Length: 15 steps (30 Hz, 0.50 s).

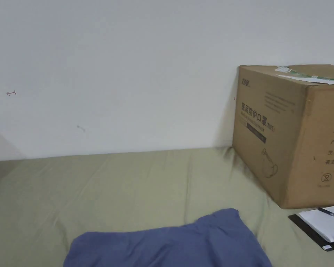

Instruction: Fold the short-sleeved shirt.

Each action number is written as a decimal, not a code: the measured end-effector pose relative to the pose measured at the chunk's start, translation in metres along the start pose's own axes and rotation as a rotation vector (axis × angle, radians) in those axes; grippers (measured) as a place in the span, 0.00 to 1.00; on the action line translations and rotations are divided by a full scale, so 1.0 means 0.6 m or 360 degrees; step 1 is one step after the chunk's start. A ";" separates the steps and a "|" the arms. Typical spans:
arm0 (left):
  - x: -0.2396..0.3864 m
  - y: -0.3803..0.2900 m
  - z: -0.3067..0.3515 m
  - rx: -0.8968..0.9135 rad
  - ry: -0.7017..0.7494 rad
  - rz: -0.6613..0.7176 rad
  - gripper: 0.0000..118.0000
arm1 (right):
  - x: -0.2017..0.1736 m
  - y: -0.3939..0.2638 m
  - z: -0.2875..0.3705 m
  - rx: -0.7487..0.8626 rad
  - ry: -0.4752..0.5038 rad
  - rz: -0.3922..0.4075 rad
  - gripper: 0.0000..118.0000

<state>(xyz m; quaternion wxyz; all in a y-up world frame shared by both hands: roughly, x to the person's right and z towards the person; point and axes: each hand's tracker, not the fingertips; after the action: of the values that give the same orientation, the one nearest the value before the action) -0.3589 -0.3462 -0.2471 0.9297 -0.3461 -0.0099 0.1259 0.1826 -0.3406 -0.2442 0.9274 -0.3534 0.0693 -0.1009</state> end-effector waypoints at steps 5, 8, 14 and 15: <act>-0.012 -0.015 0.054 0.0034 -0.0012 0.0096 0.02 | 0.003 0.010 0.062 0.0060 -0.0007 -0.0007 0.00; -0.006 -0.011 0.002 -0.0082 0.0053 -0.0016 0.02 | 0.008 0.010 0.010 -0.0058 -0.0056 0.0027 0.01; -0.024 -0.019 -0.107 -0.0226 0.0139 0.0102 0.04 | 0.052 0.006 -0.128 -0.0374 -0.0180 -0.0141 0.03; -0.030 -0.022 -0.114 -0.0228 0.0138 0.0154 0.10 | 0.057 0.001 -0.132 -0.0353 -0.0211 -0.0184 0.09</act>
<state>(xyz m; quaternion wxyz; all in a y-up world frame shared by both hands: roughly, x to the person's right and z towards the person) -0.3663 -0.4037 -0.2892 0.8949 -0.4168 0.0380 0.1547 0.1998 -0.3991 -0.3055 0.8779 -0.4629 -0.0020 -0.1222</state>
